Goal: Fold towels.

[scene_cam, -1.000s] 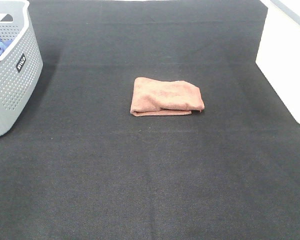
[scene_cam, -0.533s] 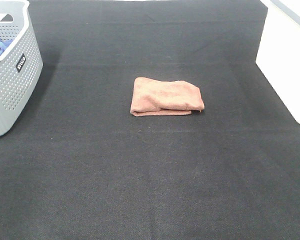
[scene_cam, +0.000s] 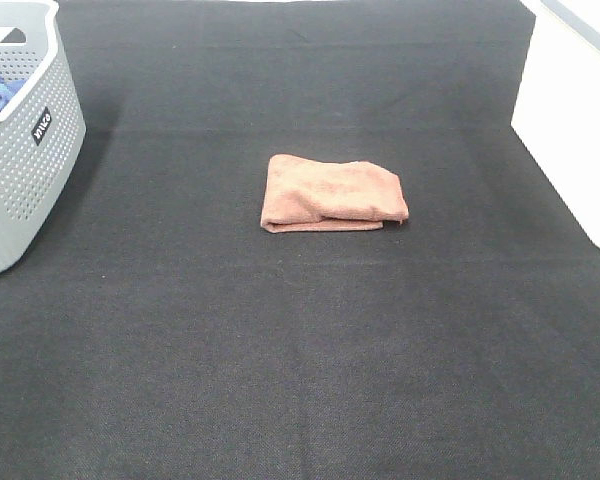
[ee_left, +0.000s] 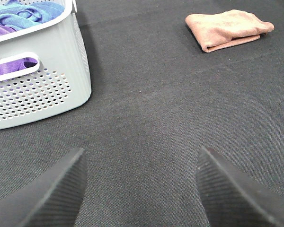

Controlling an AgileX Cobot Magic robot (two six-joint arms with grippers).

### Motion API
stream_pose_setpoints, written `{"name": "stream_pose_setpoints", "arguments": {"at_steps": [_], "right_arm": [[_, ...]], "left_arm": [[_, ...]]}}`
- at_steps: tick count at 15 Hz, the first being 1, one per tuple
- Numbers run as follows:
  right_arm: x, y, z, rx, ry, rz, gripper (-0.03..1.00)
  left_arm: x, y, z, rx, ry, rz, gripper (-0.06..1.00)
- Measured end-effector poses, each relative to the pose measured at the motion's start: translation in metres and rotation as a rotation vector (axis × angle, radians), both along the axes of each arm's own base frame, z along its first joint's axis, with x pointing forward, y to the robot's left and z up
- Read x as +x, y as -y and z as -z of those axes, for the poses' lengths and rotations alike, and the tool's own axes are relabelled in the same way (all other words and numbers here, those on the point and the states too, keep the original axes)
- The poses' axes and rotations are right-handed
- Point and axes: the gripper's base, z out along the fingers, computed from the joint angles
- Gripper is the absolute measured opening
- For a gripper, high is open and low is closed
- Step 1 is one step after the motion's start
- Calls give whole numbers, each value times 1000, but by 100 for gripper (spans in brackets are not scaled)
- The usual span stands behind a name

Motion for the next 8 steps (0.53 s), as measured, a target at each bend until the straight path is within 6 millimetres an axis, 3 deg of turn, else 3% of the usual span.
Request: {"name": "stream_pose_setpoints", "arguments": {"at_steps": [8], "right_arm": [[0,0,0,0,0,0,76]], "left_arm": [[0,0,0,1,0,0,64]]}}
